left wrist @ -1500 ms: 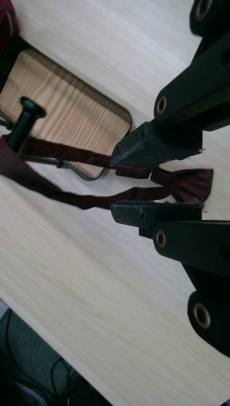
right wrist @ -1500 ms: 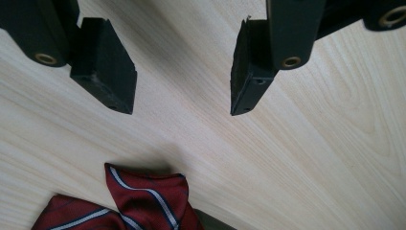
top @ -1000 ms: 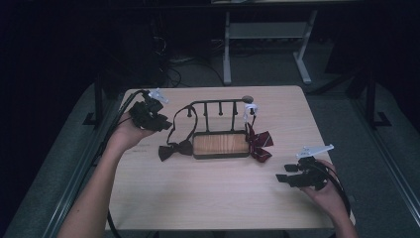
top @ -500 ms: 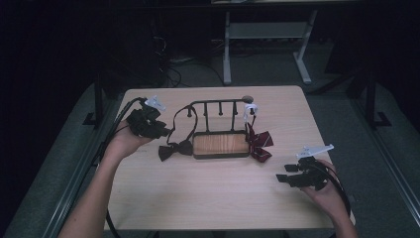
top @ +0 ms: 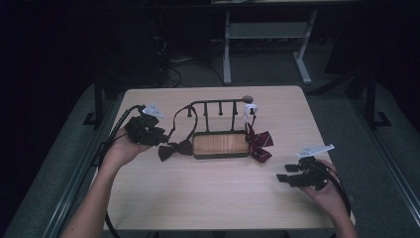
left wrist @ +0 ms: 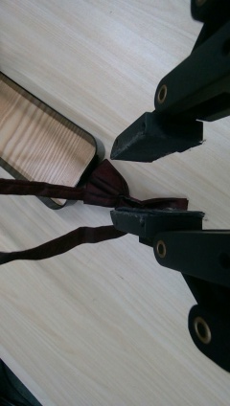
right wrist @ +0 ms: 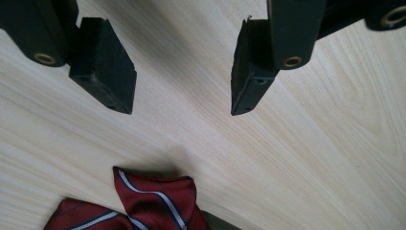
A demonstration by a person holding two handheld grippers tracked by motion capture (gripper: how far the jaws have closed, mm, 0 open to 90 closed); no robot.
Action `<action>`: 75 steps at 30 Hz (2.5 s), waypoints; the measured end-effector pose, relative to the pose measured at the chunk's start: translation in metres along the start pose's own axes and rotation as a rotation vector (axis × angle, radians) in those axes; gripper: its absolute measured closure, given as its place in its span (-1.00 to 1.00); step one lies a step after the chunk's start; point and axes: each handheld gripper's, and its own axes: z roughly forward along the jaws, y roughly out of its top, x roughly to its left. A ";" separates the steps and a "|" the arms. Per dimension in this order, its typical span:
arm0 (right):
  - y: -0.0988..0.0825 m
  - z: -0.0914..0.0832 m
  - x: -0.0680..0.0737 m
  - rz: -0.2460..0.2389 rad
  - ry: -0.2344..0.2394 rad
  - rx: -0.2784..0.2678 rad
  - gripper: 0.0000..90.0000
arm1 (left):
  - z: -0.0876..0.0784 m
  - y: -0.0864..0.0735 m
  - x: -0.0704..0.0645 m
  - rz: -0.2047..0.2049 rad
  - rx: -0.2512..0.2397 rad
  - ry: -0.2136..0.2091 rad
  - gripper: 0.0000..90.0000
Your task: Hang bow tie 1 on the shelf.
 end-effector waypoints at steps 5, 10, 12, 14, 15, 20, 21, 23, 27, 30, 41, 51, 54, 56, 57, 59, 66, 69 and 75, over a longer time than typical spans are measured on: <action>0.000 0.000 0.000 -0.001 -0.001 -0.001 -0.08 | 0.001 -0.003 -0.004 0.004 -0.004 -0.003 0.43; 0.000 0.000 0.000 0.001 -0.001 -0.002 -0.08 | 0.002 -0.006 -0.007 0.010 -0.005 -0.009 0.40; 0.000 0.000 0.000 0.003 -0.001 -0.004 -0.08 | 0.002 -0.008 -0.008 0.011 -0.007 -0.007 0.38; 0.000 0.000 0.000 0.004 -0.001 -0.005 -0.08 | 0.003 -0.009 -0.010 0.008 -0.009 -0.010 0.36; 0.000 0.000 0.000 0.005 -0.001 -0.005 -0.08 | 0.003 -0.010 -0.010 0.008 -0.010 -0.009 0.35; 0.000 0.000 0.000 0.005 -0.002 -0.003 -0.08 | 0.003 -0.014 -0.013 0.010 -0.012 -0.008 0.29; 0.000 0.000 0.000 0.007 -0.002 -0.002 -0.08 | 0.003 -0.014 -0.013 0.009 -0.013 -0.010 0.28; 0.000 0.000 -0.001 0.006 -0.002 -0.001 -0.08 | 0.004 -0.015 -0.015 0.012 -0.015 -0.009 0.24; -0.001 0.000 -0.001 0.005 -0.003 0.001 -0.08 | 0.005 -0.017 -0.018 0.015 -0.014 -0.018 0.20; -0.001 0.000 -0.002 0.001 -0.002 0.001 -0.08 | 0.007 -0.018 -0.021 0.019 -0.017 -0.022 0.17; -0.001 0.000 -0.002 0.004 -0.003 0.000 -0.08 | 0.015 -0.026 -0.028 0.014 -0.017 -0.027 0.01; -0.001 0.000 -0.002 0.011 -0.002 0.001 -0.08 | 0.022 -0.034 -0.032 0.001 -0.021 -0.035 -0.15; -0.001 0.000 -0.002 0.009 -0.002 0.001 -0.08 | 0.023 -0.037 -0.033 -0.008 -0.029 -0.034 -0.20; -0.001 0.000 -0.002 0.009 -0.002 0.001 -0.08 | 0.025 -0.040 -0.033 -0.011 -0.030 -0.035 -0.22; -0.001 -0.001 -0.002 0.008 -0.003 0.003 -0.08 | 0.025 -0.041 -0.034 -0.015 -0.029 -0.035 -0.24; -0.001 -0.001 -0.002 0.012 -0.002 0.004 -0.08 | 0.027 -0.044 -0.034 -0.016 -0.029 -0.036 -0.26; -0.001 0.000 -0.002 0.011 -0.003 0.002 -0.08 | 0.031 -0.053 -0.038 -0.021 -0.025 -0.037 -0.30; -0.001 0.000 -0.002 0.011 -0.003 0.001 -0.08 | 0.033 -0.057 -0.039 -0.024 -0.027 -0.036 -0.31; -0.001 0.000 -0.002 0.009 -0.004 -0.001 -0.08 | 0.038 -0.070 -0.045 -0.033 -0.026 -0.033 -0.33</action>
